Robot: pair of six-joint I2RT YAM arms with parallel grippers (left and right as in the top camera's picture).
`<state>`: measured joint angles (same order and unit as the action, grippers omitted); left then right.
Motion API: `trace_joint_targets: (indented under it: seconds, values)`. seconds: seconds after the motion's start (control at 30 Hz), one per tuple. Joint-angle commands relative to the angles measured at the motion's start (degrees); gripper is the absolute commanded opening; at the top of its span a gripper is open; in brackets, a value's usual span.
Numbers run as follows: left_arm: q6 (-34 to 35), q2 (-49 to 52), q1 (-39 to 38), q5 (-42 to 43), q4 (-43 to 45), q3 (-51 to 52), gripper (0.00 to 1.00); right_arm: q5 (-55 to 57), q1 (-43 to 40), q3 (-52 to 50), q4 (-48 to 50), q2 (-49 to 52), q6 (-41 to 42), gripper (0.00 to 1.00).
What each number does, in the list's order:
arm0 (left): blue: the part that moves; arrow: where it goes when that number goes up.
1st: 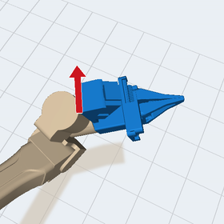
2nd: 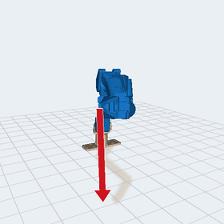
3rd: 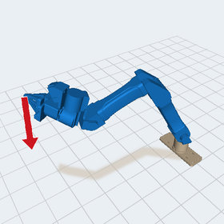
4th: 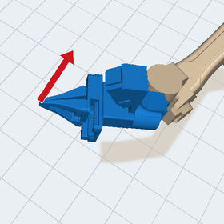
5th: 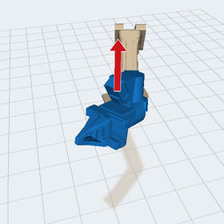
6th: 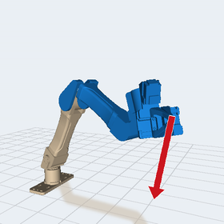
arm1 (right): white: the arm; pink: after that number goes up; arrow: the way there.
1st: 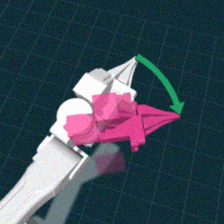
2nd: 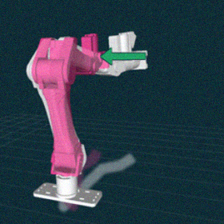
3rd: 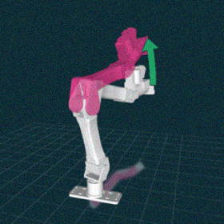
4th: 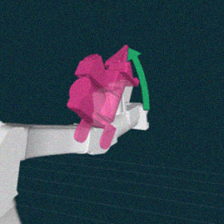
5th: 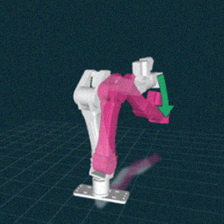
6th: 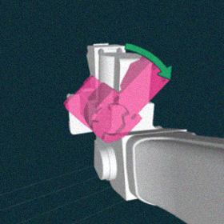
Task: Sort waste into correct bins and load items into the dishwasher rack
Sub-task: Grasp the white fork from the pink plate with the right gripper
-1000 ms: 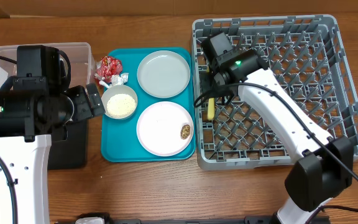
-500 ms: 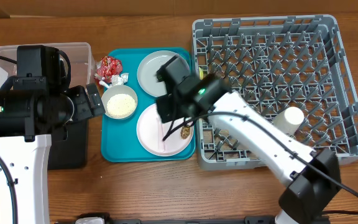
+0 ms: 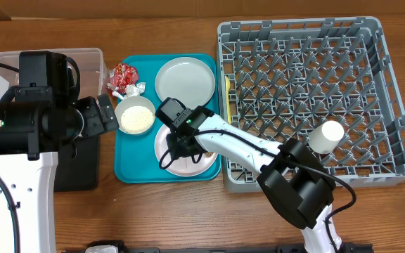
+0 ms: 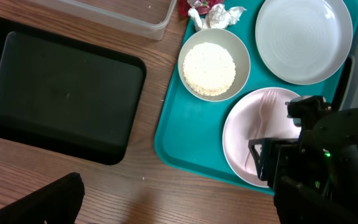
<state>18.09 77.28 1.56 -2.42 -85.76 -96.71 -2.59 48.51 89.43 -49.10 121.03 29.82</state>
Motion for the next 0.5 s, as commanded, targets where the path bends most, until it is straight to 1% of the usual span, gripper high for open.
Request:
trace_joint_targets:
  seconds: [0.0, 0.1, 0.17, 0.23, 0.3, 0.37, 0.43, 0.47]
  values:
    - [0.79, 0.37, 0.33, -0.76, 0.13, -0.52, 1.00, 1.27, 0.07, -0.11, 1.75, -0.07, 1.16, 0.55]
    - [0.79, 0.37, 0.33, -0.76, 0.13, -0.52, 1.00, 1.49, 0.07, -0.11, 2.60, 2.08, 4.57, 0.45]
    - [0.79, 0.37, 0.33, -0.79, 0.13, -0.52, 1.00, 1.49, 0.07, -0.11, 2.75, 2.75, 4.70, 0.41]
    - [0.79, 0.37, 0.33, -0.76, 0.13, -0.52, 1.00, 1.68, -0.07, -0.11, 2.78, 2.95, 4.98, 0.32]
    - [0.79, 0.37, 0.33, -0.76, 0.13, -0.52, 1.00, 1.68, -0.15, -0.11, 2.97, 2.95, 4.98, 0.31]
    - [0.79, 0.37, 0.33, -0.76, 0.13, -0.52, 1.00, 1.70, -0.15, -0.11, 2.75, 2.95, 4.98, 0.25]
    - [0.79, 0.37, 0.33, -0.76, 0.13, -0.52, 1.00, 1.73, -0.26, 0.02, 2.49, 2.95, 4.96, 0.22]
    - [0.79, 0.37, 0.33, -0.76, 0.13, -0.52, 1.00, 3.06, -0.26, 1.46, 0.57, 2.93, 4.96, 0.19]
